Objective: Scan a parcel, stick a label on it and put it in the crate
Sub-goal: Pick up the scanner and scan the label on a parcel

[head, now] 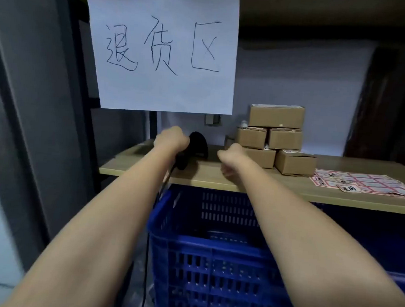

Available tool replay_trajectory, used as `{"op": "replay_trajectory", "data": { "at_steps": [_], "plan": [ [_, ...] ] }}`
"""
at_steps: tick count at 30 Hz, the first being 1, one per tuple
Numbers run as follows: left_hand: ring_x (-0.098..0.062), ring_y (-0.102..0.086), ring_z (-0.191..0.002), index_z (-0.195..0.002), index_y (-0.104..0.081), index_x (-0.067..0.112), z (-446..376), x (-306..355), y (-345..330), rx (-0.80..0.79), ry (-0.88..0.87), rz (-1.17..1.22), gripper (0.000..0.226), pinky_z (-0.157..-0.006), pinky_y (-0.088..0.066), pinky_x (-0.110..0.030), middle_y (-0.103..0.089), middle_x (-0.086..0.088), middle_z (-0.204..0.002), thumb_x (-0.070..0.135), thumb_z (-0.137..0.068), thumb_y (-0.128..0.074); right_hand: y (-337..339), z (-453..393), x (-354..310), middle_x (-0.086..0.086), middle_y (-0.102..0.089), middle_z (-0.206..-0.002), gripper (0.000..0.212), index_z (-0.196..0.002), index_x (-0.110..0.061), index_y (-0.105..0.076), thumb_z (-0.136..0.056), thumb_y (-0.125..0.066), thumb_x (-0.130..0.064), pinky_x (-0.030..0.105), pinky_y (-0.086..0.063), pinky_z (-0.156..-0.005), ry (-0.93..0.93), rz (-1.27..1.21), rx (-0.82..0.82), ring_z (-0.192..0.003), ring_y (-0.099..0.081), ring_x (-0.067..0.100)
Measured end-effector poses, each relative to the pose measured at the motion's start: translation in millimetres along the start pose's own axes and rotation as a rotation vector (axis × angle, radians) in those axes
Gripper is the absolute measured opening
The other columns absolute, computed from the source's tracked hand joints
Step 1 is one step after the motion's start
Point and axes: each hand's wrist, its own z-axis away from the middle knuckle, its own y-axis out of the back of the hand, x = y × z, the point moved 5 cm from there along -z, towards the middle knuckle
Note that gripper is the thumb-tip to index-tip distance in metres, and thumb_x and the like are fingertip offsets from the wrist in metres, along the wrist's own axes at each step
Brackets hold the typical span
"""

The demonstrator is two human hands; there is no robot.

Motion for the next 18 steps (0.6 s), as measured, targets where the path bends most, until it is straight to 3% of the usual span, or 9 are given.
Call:
{"op": "replay_trajectory", "data": {
  "at_steps": [2, 3, 5, 9, 12, 18],
  "plan": [
    [-0.032, -0.058, -0.096, -0.106, -0.054, 0.003, -20.6, -1.9, -3.0, -0.066, 0.004, 0.113, 0.025, -0.070, -0.041, -0.034, -0.058, -0.016, -0.105, 0.020, -0.094, -0.040, -21.9, -18.1, -4.2, 0.023, -0.060, -0.091, 0.043, -0.129, 0.002, -0.040, -0.094, -0.039, -0.022, 0.042, -0.053, -0.068, -0.091, -0.224, -0.111, -0.077, -0.063, 0.033],
    [-0.027, -0.055, -0.083, -0.092, -0.050, 0.006, -33.2, -3.3, -5.5, -0.102, 0.014, 0.184, 0.018, -0.067, -0.041, -0.032, -0.054, -0.013, -0.092, 0.021, -0.095, -0.040, -32.4, -27.0, -7.2, 0.026, -0.061, -0.104, 0.047, -0.134, 0.001, -0.035, -0.095, -0.037, -0.024, 0.040, -0.052, -0.070, -0.134, -0.295, -0.159, -0.089, -0.064, 0.035],
    [-0.021, -0.051, -0.068, -0.075, -0.045, 0.007, -50.0, -9.1, -12.6, -0.210, 0.093, 0.261, 0.027, -0.061, -0.043, -0.028, -0.050, -0.009, -0.077, 0.024, -0.096, -0.042, -51.8, -41.3, -10.4, 0.028, -0.057, -0.123, 0.050, -0.138, 0.000, -0.033, -0.097, -0.036, -0.027, 0.039, -0.052, -0.076, -0.202, -0.413, -0.233, -0.109, -0.061, 0.036],
    [-0.021, -0.061, -0.070, -0.088, -0.060, 0.004, -70.6, -24.3, -33.1, -0.468, 0.223, 0.382, 0.021, -0.059, -0.050, -0.028, -0.065, -0.011, -0.084, 0.022, -0.092, -0.051, -71.1, -66.4, -15.5, 0.026, -0.051, -0.132, 0.051, -0.137, -0.003, -0.035, -0.097, -0.038, -0.033, 0.040, -0.052, -0.076, -0.262, -0.595, -0.305, -0.113, -0.059, 0.037],
    [-0.022, -0.063, -0.077, -0.102, -0.063, 0.002, -83.5, -27.3, -47.8, -0.588, 0.208, 0.448, 0.027, -0.061, -0.052, -0.027, -0.068, -0.012, -0.098, 0.024, -0.092, -0.051, -78.9, -79.6, -18.1, 0.023, -0.047, -0.137, 0.055, -0.139, -0.006, -0.033, -0.094, -0.041, -0.037, 0.043, -0.052, -0.078, -0.275, -0.628, -0.346, -0.116, -0.056, 0.038],
    [-0.018, -0.055, -0.061, -0.078, -0.056, 0.007, -78.2, -27.9, -53.9, -0.600, 0.212, 0.555, 0.030, -0.032, -0.045, -0.014, -0.059, -0.008, -0.073, 0.028, -0.096, -0.045, -86.5, -80.4, -20.8, 0.019, -0.054, -0.134, 0.052, -0.131, -0.004, -0.043, -0.094, -0.040, -0.040, 0.046, -0.049, -0.093, -0.265, -0.620, -0.428, -0.117, -0.056, 0.037]
  ]
}}
